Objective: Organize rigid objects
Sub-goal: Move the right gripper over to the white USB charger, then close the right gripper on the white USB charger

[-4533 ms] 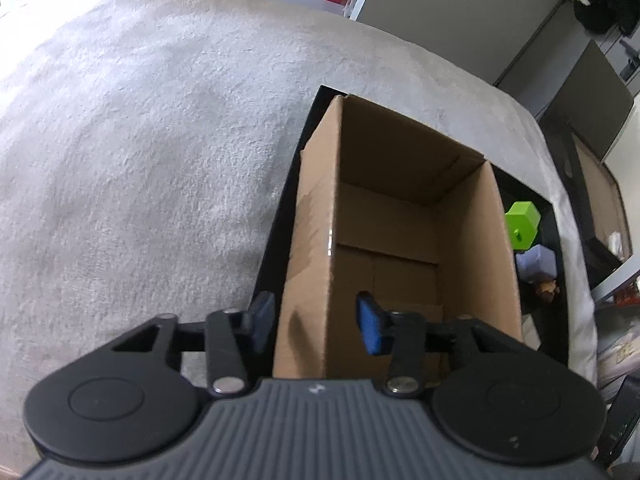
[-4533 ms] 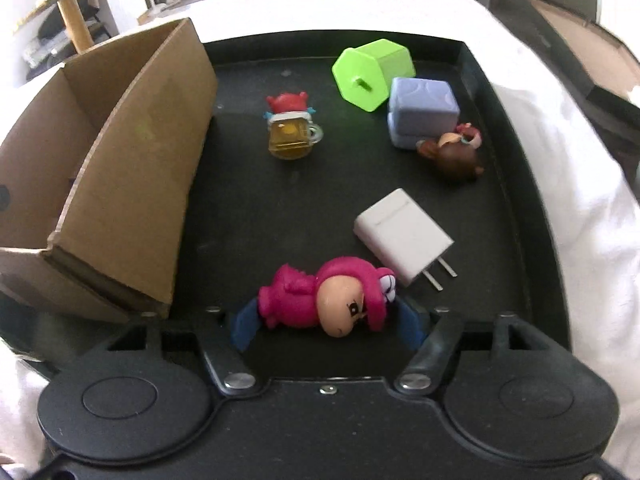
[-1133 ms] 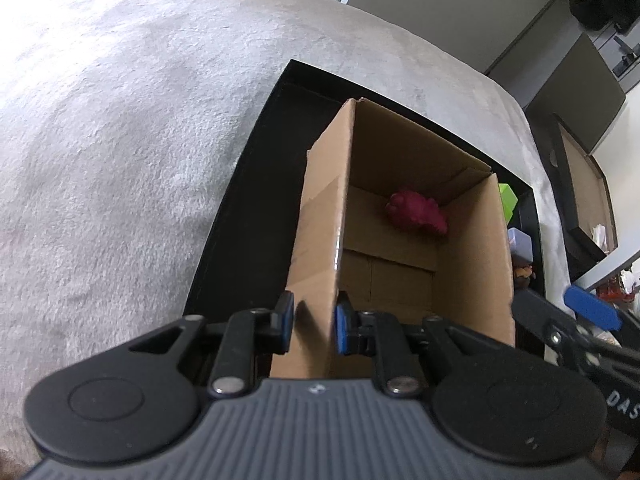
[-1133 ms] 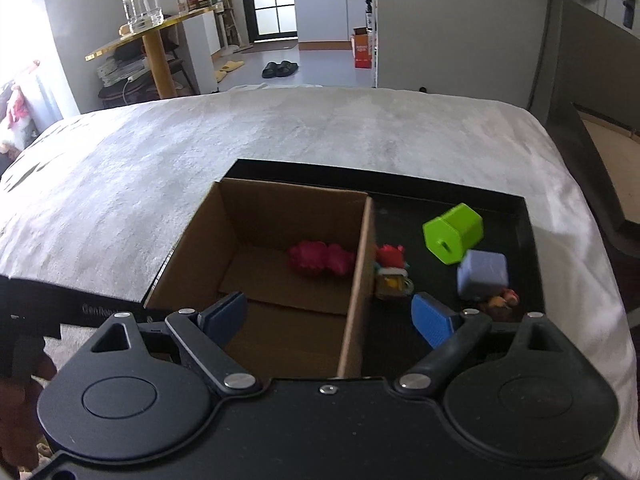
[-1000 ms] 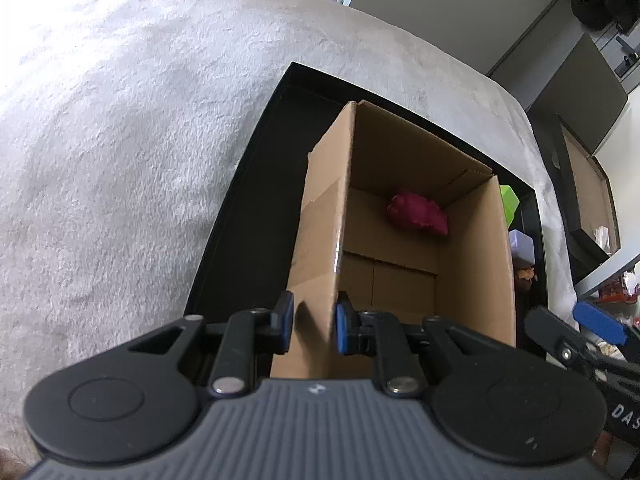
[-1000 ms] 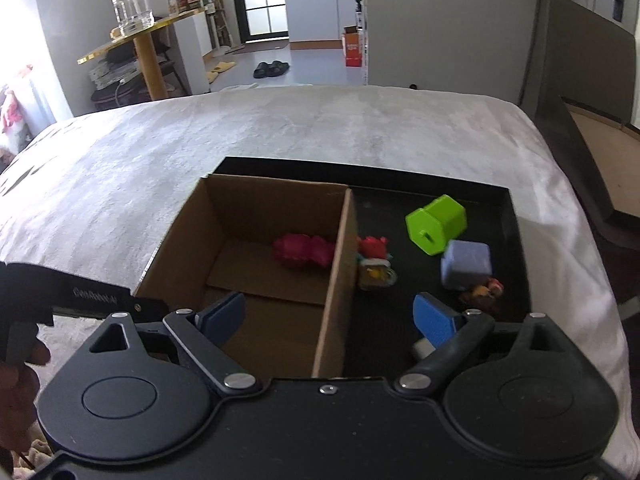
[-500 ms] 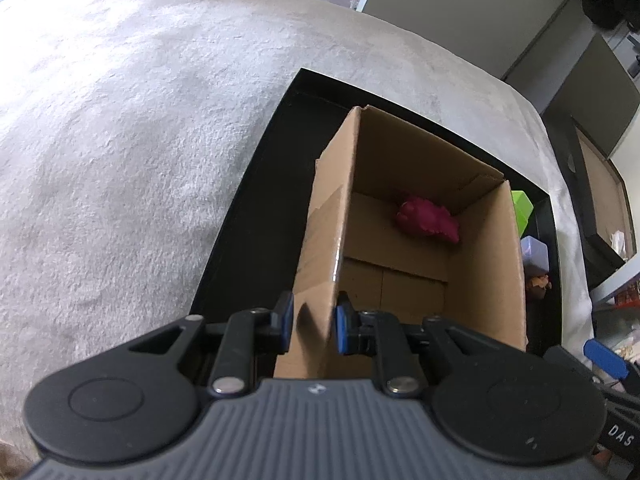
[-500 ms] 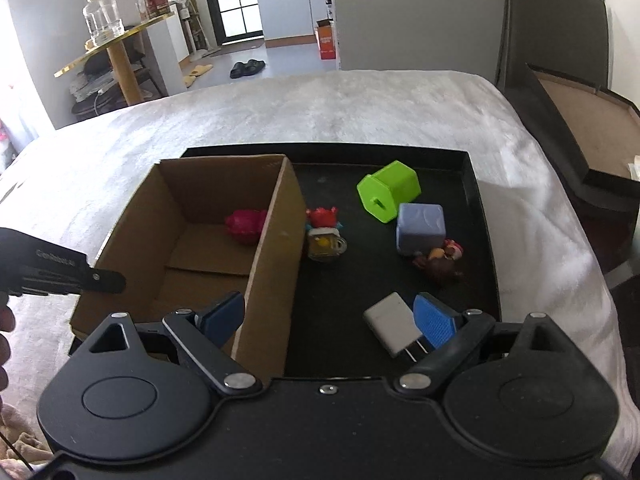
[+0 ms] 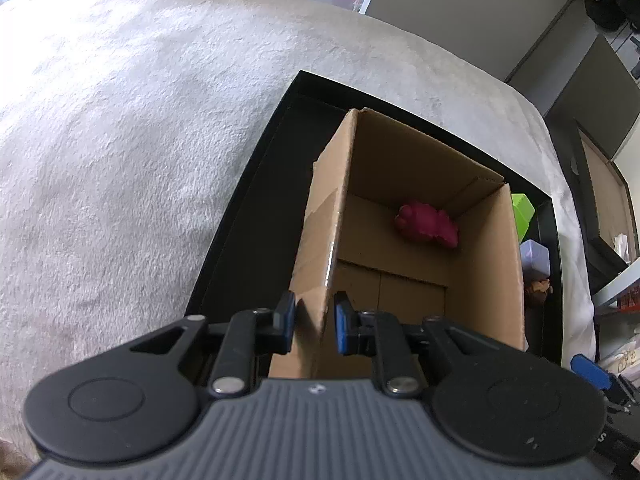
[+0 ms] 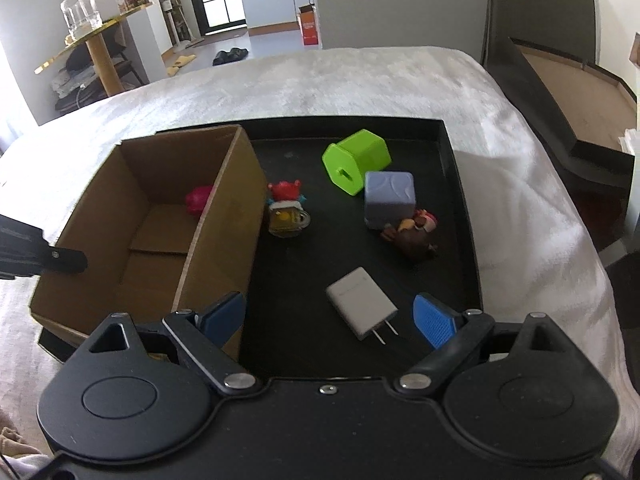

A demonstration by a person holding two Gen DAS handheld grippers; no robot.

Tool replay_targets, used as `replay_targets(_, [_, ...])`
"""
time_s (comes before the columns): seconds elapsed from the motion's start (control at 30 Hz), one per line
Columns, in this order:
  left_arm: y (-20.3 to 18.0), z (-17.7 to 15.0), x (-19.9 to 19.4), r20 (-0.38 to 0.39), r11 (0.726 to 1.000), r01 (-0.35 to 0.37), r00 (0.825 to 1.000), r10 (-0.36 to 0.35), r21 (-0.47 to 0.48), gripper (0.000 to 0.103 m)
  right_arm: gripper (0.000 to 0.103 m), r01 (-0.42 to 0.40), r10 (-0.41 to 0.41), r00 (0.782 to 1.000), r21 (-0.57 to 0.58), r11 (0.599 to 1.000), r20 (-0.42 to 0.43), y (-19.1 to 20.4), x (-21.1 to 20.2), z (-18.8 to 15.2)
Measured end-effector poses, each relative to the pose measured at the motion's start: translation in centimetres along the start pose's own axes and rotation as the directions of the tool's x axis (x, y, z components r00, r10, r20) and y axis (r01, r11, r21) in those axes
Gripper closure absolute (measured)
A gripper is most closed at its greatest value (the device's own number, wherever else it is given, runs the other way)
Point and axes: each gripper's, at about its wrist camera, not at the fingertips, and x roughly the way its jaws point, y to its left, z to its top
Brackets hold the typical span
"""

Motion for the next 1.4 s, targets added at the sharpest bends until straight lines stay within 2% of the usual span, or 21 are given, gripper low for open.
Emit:
replay_targets(0.47, [0.3,0.2,0.3,-0.013,1.0,0.004,1.0,-0.004,-0.018,0.085,0.012,0.032,-0.032,0.999,0.009,0.999,-0.034,-2.0,2.6,-1.1])
replay_targets(0.67, [0.4,0.3,0.5,-0.019,1.0,0.012,1.0,-0.012,-0.022,0.085,0.015,0.042,-0.042,0.997,-0.002,0.999,-0.059,-2.1,4.1,-1.5])
replay_targets(1.07, [0.6,0.3,0.7,-0.023,0.999,0.025,0.999,-0.025,-0.027,0.085,0.017,0.117,-0.12,0.989,-0.042,0.992,-0.088,-2.8,8.1,-1.0])
replay_targets(1.27, [0.5,0.3,0.8,-0.03,0.999,0.019,0.999,-0.02,-0.034,0.085,0.017,0.125,-0.127,0.99,-0.03,0.992,-0.068,-3.0,8.6,-0.7])
replay_targets(1.37, [0.6,0.3,0.8,-0.03,0.999,0.022,0.999,-0.023,-0.034,0.085,0.024,0.092,-0.093,0.993,-0.01,0.996,-0.07,-3.2,8.8,-0.5])
replay_targets(1.4, [0.6,0.4,0.8,-0.029,0.999,0.022,0.999,-0.023,-0.035,0.085,0.034,0.087,-0.088,0.994,-0.019,0.996,-0.071,-3.1,8.7,-0.4])
